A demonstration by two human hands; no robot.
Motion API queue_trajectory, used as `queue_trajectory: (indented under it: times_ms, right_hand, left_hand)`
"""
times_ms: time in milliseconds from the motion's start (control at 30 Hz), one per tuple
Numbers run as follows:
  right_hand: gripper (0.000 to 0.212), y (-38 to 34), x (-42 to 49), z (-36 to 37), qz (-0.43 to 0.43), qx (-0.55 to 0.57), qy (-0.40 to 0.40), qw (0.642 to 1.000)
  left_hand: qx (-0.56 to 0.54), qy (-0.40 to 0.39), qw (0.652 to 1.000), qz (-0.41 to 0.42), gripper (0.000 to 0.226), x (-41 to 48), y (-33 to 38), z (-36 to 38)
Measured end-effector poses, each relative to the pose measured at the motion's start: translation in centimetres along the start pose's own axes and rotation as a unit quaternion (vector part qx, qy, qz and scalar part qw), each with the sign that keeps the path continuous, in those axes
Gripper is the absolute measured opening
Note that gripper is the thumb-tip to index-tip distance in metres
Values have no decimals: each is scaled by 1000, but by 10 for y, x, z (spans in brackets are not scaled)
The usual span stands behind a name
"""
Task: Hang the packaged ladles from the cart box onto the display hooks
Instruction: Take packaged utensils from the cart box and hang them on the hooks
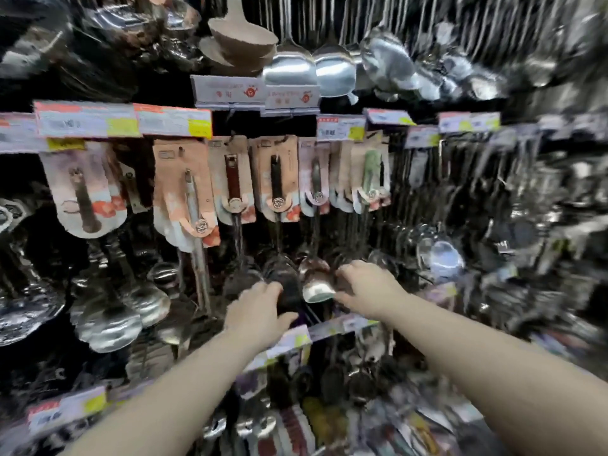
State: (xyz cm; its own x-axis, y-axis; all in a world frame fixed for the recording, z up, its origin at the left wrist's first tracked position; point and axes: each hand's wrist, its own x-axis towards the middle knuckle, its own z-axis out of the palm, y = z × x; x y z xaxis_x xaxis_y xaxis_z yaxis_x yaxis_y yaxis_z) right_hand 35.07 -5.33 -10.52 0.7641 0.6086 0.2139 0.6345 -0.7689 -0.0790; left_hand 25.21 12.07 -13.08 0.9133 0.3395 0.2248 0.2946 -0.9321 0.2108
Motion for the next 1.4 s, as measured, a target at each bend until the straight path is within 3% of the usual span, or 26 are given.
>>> queue_trajectory:
  times_ms: [100, 300, 567, 933, 1400]
  right_hand:
    - [50, 42, -54, 2, 81, -24, -31, 996]
    - [55, 126, -157, -9, 232, -49, -55, 970]
    - [49, 247, -262, -24, 345, -38, -67, 935]
    - [45, 456, -401, -43, 471, 13, -72, 879]
    - [40, 606, -421, 8, 507, 86, -95, 853]
  left_hand:
    - [-11, -47, 997, 61, 60, -6, 45, 25]
    - [-33, -79, 977, 194, 55, -21, 156, 57]
    - [-32, -128, 944, 303, 57, -41, 315, 104]
    - [-7, -198, 908, 369, 52, -67, 547, 197]
    - [6, -265, 878, 399, 57, -24, 694, 304]
